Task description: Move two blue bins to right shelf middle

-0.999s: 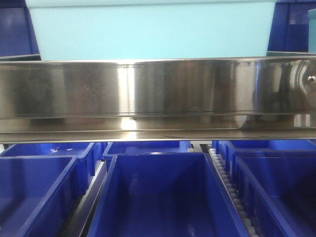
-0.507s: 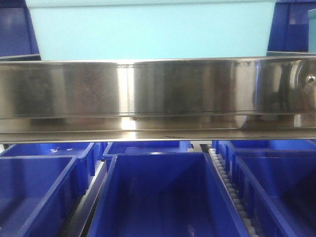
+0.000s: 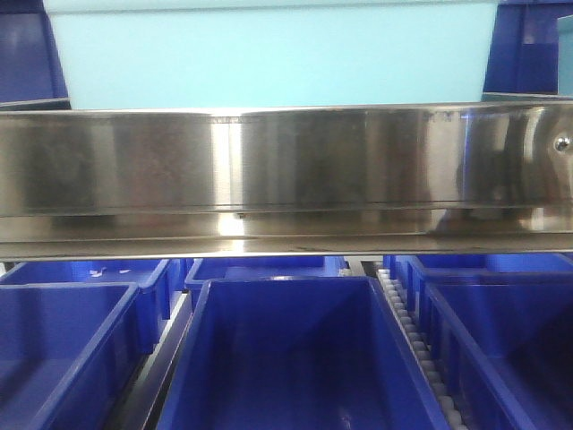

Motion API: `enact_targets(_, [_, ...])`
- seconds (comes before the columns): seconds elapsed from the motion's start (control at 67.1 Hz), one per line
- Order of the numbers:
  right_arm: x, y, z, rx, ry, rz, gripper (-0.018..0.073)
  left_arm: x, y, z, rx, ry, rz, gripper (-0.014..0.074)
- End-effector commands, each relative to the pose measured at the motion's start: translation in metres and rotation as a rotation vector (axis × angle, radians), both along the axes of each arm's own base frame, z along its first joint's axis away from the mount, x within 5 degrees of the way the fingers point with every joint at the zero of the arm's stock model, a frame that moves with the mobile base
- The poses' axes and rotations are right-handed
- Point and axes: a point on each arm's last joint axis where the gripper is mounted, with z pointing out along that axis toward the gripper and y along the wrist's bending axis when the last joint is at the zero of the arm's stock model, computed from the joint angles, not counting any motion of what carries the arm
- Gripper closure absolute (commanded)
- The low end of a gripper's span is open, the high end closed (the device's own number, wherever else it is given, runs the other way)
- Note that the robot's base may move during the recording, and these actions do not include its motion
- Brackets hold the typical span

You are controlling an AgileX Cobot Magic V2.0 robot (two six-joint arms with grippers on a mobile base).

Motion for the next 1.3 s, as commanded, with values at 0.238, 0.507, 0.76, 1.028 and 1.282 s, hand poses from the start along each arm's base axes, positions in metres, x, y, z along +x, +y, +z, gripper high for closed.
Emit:
enact_targets(0.238, [-0.028, 0.002, 0.097, -0.003, -0.118, 0.023, 0.0721, -0.021, 0.002, 0.077, -0.040, -0.064, -0.014, 0.0675])
enact_targets(0.507, [-0.011, 0.003, 0.145, -0.009, -0.006, 0.035, 0.0190, -0.002, -0.001, 0.137, -0.007, 0.229, -0.024, 0.0270])
enact_targets(0.76, [0.020, 0.005, 0.147, -0.011, 0.117, 0.055, -0.0010, 0.027, -0.016, 0.166, 0.020, 0.295, -0.158, 0.0008])
enact_targets(1.028, [0.072, 0.037, 0.187, -0.054, 0.311, 0.287, -0.0010, 0.079, -0.064, 0.204, 0.194, 0.463, -0.360, 0.0008])
enact_targets(1.282, [0.137, 0.070, 0.231, -0.111, 0.651, 0.375, -0.0010, 0.144, -0.105, 0.236, 0.211, 0.734, -0.348, 0.0008])
